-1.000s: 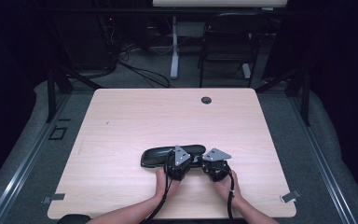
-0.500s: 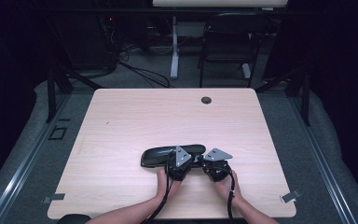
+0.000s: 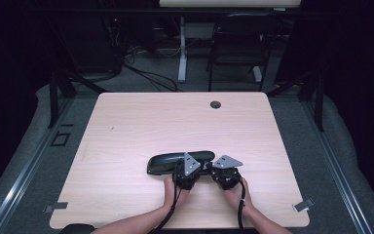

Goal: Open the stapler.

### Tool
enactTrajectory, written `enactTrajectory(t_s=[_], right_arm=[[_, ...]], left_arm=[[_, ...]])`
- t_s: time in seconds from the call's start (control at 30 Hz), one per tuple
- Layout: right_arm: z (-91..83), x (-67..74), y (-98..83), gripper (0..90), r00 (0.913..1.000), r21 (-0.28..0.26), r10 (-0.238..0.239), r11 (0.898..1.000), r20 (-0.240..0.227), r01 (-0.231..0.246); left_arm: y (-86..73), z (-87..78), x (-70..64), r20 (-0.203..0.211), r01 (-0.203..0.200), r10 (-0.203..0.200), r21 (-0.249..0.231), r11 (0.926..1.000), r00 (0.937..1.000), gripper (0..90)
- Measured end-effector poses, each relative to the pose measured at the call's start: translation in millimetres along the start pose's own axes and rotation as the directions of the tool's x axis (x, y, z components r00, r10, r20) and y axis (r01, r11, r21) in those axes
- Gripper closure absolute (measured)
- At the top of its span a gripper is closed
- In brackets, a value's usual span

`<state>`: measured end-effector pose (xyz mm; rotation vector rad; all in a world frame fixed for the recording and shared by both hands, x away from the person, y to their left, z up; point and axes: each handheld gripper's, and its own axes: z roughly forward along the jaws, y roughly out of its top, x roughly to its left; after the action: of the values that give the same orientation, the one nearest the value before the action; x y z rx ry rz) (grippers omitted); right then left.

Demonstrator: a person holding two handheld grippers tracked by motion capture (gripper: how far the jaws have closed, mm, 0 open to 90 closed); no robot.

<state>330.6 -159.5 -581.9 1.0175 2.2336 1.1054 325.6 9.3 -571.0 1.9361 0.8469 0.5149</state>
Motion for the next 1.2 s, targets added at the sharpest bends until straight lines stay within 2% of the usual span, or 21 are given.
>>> enactTrajectory(t_s=[0.13, 0.2, 0.4, 0.67, 0.8, 0.93, 1.0, 1.07, 1.1, 1.17, 1.2], right_arm=[[0.2, -0.7, 0.2, 90.0, 0.9999, 0.000, 0.010, 1.000, -0.005, -0.010], [0.0, -0.1, 0.3, 90.0, 1.0000, 0.002, 0.002, 1.000, -0.001, -0.002], [-0.3, 0.4, -0.1, 90.0, 1.0000, 0.002, -0.006, 1.000, 0.004, 0.006], [0.1, -0.6, -0.4, 90.0, 0.9999, -0.002, 0.012, 1.000, -0.005, -0.012], [-0.1, -1.1, -0.2, 90.0, 0.9998, 0.002, 0.017, 1.000, -0.008, -0.017], [0.5, -0.6, -0.2, 90.0, 0.9999, -0.005, 0.017, 1.000, -0.004, -0.017], [0.7, -0.7, -0.1, 90.0, 0.9999, -0.005, 0.014, 1.000, -0.006, -0.014], [0.7, -1.1, -0.1, 90.0, 0.9998, -0.004, 0.020, 1.000, -0.009, -0.020], [0.7, -2.2, 0.0, 90.0, 0.9995, -0.002, 0.027, 1.000, -0.016, -0.027], [0.7, -2.6, 0.0, 90.0, 0.9994, -0.003, 0.030, 1.000, -0.017, -0.030], [0.7, -2.5, -0.1, 90.0, 0.9994, -0.004, 0.030, 1.000, -0.017, -0.030]], left_arm=[[0.2, 1.7, 0.1, 0.005, -0.007, 0.007, 0.004, 1.0000, 1.0000, 90.0], [1.3, 5.2, 1.3, 0.017, 0.002, -0.002, 0.014, 0.9999, 0.9999, 90.0], [0.2, 5.4, -1.2, 0.006, 0.027, -0.027, -0.006, 0.9996, 0.9996, 90.0], [-0.4, 4.3, -0.8, -0.002, 0.015, -0.015, -0.013, 0.9998, 0.9999, 90.0], [-0.1, 3.2, -0.5, 0.005, 0.030, -0.030, -0.014, 0.9995, 0.9996, 90.0], [-0.6, 3.5, 0.1, 0.003, 0.016, -0.016, -0.018, 0.9997, 0.9999, 90.0], [-0.9, 4.0, 0.2, 0.006, 0.025, -0.025, -0.022, 0.9994, 0.9997, 90.0], [-1.1, 5.9, -1.0, 0.016, 0.014, -0.013, -0.024, 0.9996, 0.9998, 90.0], [-0.7, 8.1, -2.8, 0.006, 0.006, -0.006, -0.033, 0.9994, 1.0000, 90.0], [0.3, 11.4, -7.0, -0.003, 0.024, -0.024, -0.040, 0.9989, 0.9997, 90.0], [0.6, 12.2, -7.6, 0.007, 0.023, -0.023, -0.042, 0.9989, 0.9997, 90.0]])
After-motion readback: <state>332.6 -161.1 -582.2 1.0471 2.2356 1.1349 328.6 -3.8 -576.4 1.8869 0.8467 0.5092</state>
